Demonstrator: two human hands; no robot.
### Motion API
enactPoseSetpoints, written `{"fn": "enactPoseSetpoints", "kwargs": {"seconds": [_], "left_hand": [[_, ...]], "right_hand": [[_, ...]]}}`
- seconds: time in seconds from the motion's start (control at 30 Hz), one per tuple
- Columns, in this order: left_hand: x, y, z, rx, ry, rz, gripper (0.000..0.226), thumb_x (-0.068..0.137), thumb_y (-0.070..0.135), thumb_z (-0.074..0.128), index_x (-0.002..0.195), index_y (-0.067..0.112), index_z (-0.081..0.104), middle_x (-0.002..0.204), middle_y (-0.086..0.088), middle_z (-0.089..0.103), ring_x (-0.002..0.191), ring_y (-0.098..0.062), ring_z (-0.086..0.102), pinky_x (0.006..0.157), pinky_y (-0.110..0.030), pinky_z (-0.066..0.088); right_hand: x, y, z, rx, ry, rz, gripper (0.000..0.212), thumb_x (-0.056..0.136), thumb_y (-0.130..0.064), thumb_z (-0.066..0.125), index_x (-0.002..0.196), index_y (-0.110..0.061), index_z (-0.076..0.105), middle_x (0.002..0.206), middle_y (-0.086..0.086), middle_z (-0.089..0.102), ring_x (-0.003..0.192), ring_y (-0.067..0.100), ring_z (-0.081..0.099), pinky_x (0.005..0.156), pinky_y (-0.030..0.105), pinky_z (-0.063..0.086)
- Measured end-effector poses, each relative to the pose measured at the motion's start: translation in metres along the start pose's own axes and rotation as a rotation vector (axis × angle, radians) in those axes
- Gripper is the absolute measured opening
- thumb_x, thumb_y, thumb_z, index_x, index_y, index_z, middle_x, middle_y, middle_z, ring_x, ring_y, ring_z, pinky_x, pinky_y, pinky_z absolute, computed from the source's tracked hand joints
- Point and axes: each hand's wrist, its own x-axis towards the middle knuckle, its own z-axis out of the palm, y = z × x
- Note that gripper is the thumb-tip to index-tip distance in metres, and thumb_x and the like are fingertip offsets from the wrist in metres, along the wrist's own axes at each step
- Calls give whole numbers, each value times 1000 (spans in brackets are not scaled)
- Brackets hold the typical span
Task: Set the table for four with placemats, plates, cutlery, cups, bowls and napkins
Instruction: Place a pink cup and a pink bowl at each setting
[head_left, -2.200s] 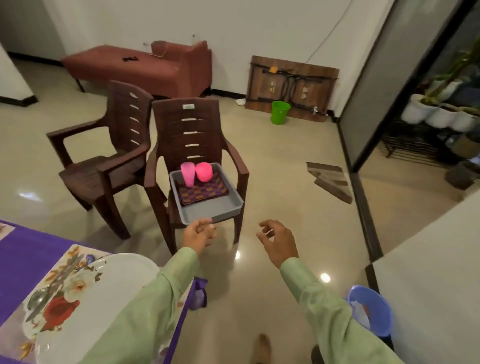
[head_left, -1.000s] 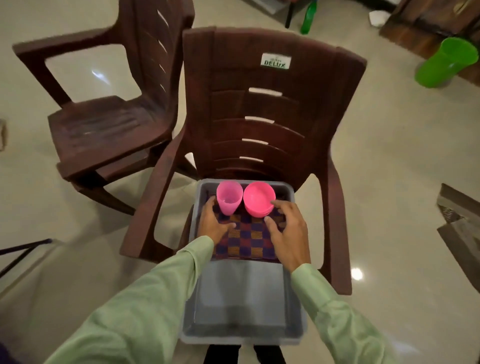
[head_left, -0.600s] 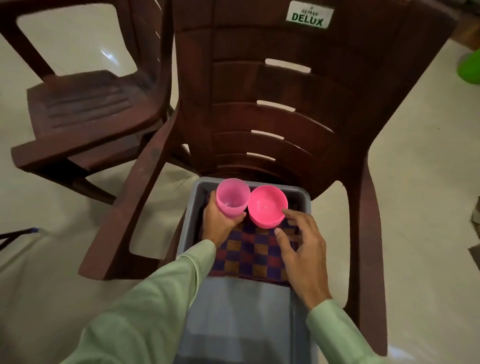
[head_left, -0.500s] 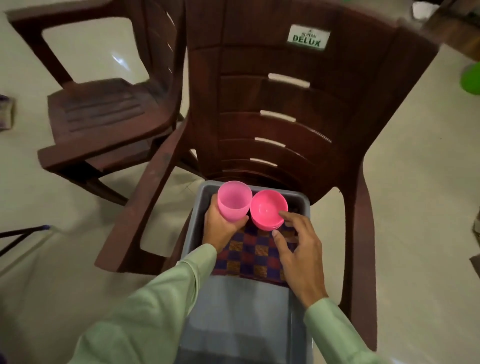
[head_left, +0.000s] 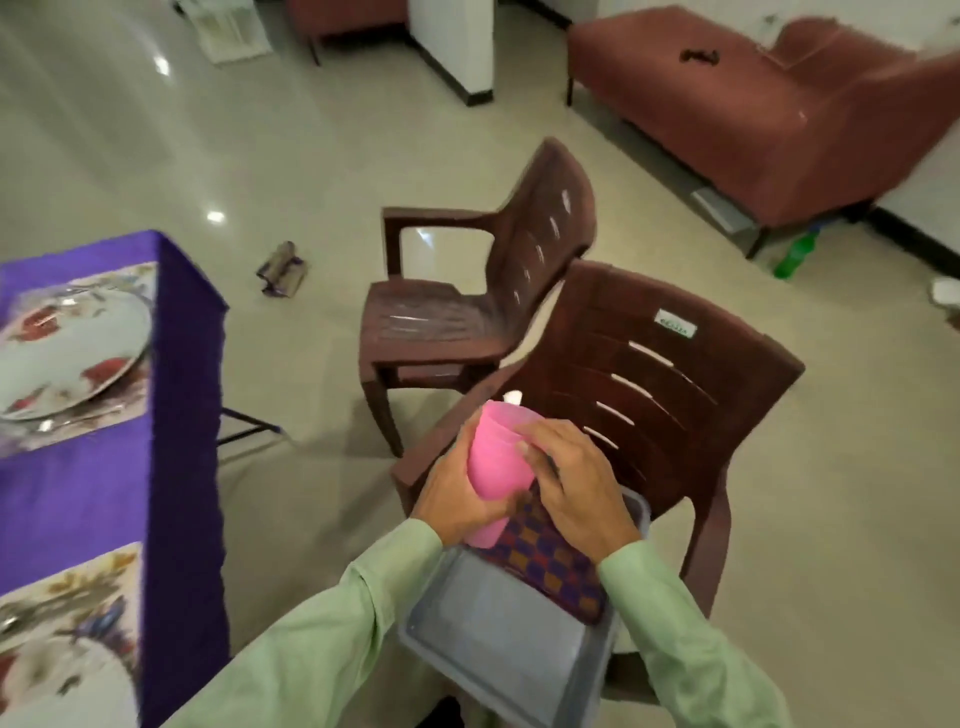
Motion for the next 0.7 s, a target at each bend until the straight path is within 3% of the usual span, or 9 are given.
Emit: {"fn": "enactPoseSetpoints", "kwargs": {"seconds": [0.1,0.13,0.23,0.33,0.47,0.6,0.7], "left_hand": [[-33,17,-49,-25,76,-1,105,57,53,87,143,52,27,126,20,57,111,0,59,91,-31,55],[-44,21,-65,-25,109,-1,104,58,52,87,143,50,28,126,18,58,109,-2,61,89,-33,56],[-77,24,-113,-14,226,-9,98,58,52,87,136,57,29,121,20,57,105,0,61,84,-29,57],[-109,14,-159,3,333,-49,98,59,49,89,133,60,26,121,17,55,105,-7,61,84,-37,59],[-151,-4,-219,14,483,-102,107,57,47,90,142,48,25,123,13,56,107,-9,60,85,-39,58],[-186,-20,-268,-26,612,-123,102,56,48,89,141,44,33,119,16,60,105,-7,63,85,-41,58],[-216,-34,-298,-59,709,-154,95,55,48,88,136,45,39,114,18,63,100,-6,64,83,-41,58]], "right_hand": [[16,-51,-2,25,-105,-112,25,96,-29,54,108,-16,72,102,-6,72,94,10,59,86,35,46],[22,-65,2,30,-150,-141,24,96,-29,55,106,-17,73,98,-11,71,90,9,57,84,31,43],[40,-110,23,53,-300,-207,18,97,-30,57,95,-21,72,78,-21,59,78,10,52,76,28,39],[55,-161,54,65,-419,-320,20,97,-28,56,89,-18,71,78,-5,68,75,16,61,71,38,48],[67,-229,101,83,-532,-437,14,96,-20,60,87,-20,71,77,-10,67,71,5,59,68,29,44],[76,-283,147,92,-602,-541,20,95,-23,57,79,-14,64,73,-3,65,71,21,58,69,43,48],[78,-317,186,104,-656,-633,22,96,-26,55,76,-19,60,70,-6,62,68,21,57,68,45,47]]}}
